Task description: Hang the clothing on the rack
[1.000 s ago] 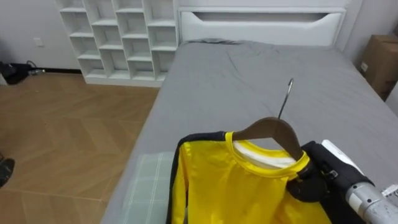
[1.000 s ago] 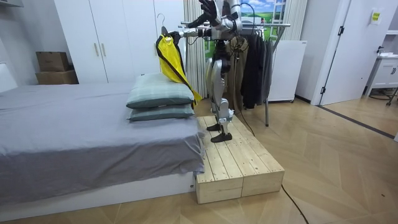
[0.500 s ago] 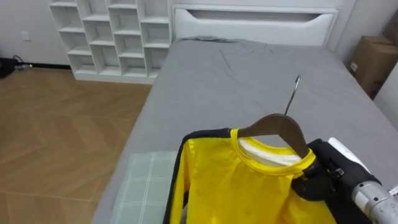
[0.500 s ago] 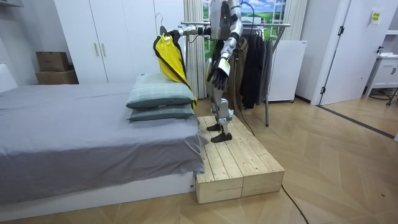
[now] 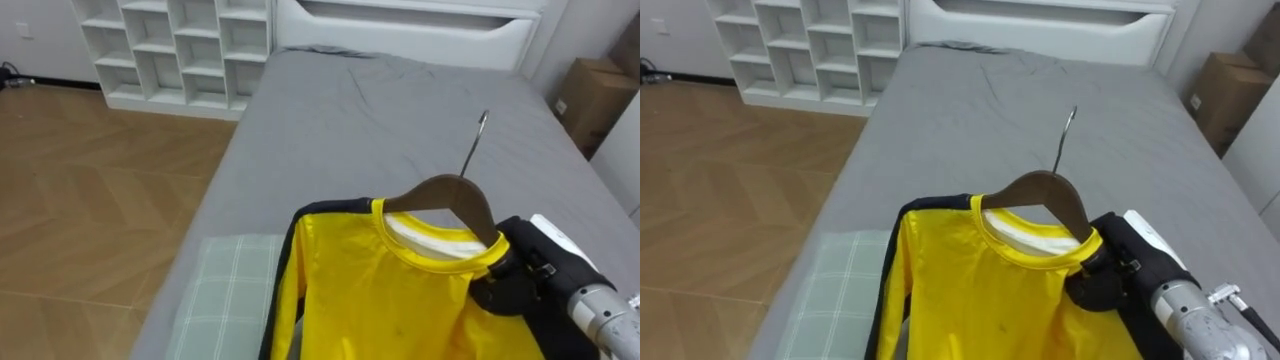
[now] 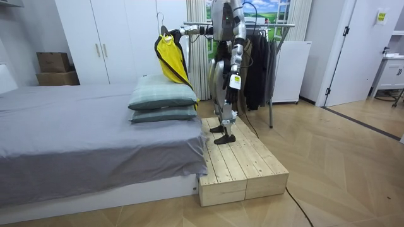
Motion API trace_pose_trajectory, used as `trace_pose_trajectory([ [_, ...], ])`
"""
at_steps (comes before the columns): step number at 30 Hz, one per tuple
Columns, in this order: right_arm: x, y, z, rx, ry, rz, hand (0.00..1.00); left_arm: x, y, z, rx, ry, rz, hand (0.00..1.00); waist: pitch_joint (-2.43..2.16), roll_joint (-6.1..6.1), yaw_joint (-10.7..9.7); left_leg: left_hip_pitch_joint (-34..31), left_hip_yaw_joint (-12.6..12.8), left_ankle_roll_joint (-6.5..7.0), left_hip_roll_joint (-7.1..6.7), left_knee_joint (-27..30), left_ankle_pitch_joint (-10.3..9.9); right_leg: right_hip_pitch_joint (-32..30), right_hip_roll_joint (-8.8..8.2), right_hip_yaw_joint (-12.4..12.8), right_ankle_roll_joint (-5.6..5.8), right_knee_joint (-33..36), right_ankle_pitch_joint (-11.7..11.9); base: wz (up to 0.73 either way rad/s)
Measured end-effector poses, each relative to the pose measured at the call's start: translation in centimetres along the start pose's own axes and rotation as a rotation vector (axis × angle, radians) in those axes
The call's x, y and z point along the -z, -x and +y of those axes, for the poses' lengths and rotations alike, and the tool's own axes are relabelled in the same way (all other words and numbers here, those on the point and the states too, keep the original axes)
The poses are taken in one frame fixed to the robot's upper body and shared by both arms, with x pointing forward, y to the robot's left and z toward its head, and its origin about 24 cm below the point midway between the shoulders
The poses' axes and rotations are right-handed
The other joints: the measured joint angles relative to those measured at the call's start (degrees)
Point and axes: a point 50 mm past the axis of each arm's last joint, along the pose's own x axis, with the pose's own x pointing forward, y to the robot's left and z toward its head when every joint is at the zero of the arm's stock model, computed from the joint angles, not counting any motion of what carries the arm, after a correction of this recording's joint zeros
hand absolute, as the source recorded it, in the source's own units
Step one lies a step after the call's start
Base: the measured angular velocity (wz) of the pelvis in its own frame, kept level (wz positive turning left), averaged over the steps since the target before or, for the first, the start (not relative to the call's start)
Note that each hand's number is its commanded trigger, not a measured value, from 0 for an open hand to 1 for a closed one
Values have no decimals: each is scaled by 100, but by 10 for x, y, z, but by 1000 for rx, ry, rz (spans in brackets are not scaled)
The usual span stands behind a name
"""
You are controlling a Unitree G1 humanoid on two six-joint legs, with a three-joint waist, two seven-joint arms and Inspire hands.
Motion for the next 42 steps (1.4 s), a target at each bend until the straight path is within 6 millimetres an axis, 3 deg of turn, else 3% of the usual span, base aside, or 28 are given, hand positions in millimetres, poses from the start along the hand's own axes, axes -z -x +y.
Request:
trace_pose_trajectory([
  [6, -1, 0, 0, 3, 2, 1, 100, -1, 0, -7, 59, -3, 5, 0, -11, -22, -108, -18, 130, 4, 21, -1, -8, -114, 7, 99, 1, 44, 5, -11],
  [10, -12, 2, -4, 19, 14, -43, 100, -1, 0, -16, 108, -166, 8, 0, -10, -25, -353, -30, 292, 19, 23, 1, -18, -246, -1, 233, 9, 161, 4, -21],
  [12, -17, 3, -5, 24, 17, -67, 100, -5, 0, -22, 139, -229, -2, 0, -9, -34, -447, -18, 464, 31, 36, 1, -25, -326, 6, 335, 19, 231, 7, -37],
  [16, -18, 4, -4, 23, 19, -73, 100, -19, -2, -25, 150, -332, -40, 0, 5, -62, -543, 75, 1012, 57, 117, 5, -129, -531, 109, 792, 48, 400, 31, -66],
  [18, -18, 3, -2, 21, 12, -74, 100, -18, -3, -22, 141, -341, -35, 0, 10, -89, -555, 116, 1369, 47, 185, 31, -201, -681, 138, 746, 50, 505, 72, -105],
  [20, -17, 3, -1, 21, 9, -68, 100, -16, -3, -22, 138, -343, -21, 0, 17, -75, -543, 159, 1768, 21, 276, 133, -330, -775, 140, 385, -10, 541, 139, -113],
  [23, -15, 2, 2, 20, 36, -51, 100, -14, -4, -22, 137, -386, 1, 0, 47, -29, -563, 300, 2621, -29, 465, 313, -591, -923, 80, -547, -138, 654, 236, -133],
  [26, -16, 1, 3, 25, 34, -54, 100, -12, -4, -21, 135, -425, 20, 0, 55, -20, -600, 425, 3206, -86, 534, 355, -716, -1057, 64, -835, -204, 733, 280, -106],
  [31, -19, 1, 3, 27, 5, -75, 100, -13, -5, -21, 133, -505, 24, 0, 36, -66, -775, 483, 3602, -145, 539, 409, -787, -1210, 127, -791, -236, 815, 296, -48],
  [36, -27, 3, 0, 42, 15, -107, 100, -12, -5, -18, 129, -545, 40, 0, -2, -122, -952, 508, 3620, -154, 552, 423, -792, -1205, 169, -746, -236, 806, 296, -11],
  [39, -34, 4, 0, 43, 26, -137, 100, -11, -5, -15, 122, -554, 46, 0, -12, -146, -915, 576, 3884, -250, 685, 654, -862, -1145, 257, -614, -271, 807, 295, -29],
  [42, -37, 4, 4, 31, 34, -157, 100, -12, -6, -11, 108, -571, 55, 0, -10, -177, -945, 585, 3998, -349, 935, 1191, -1007, -1062, 339, -574, -388, 860, 222, -31],
])
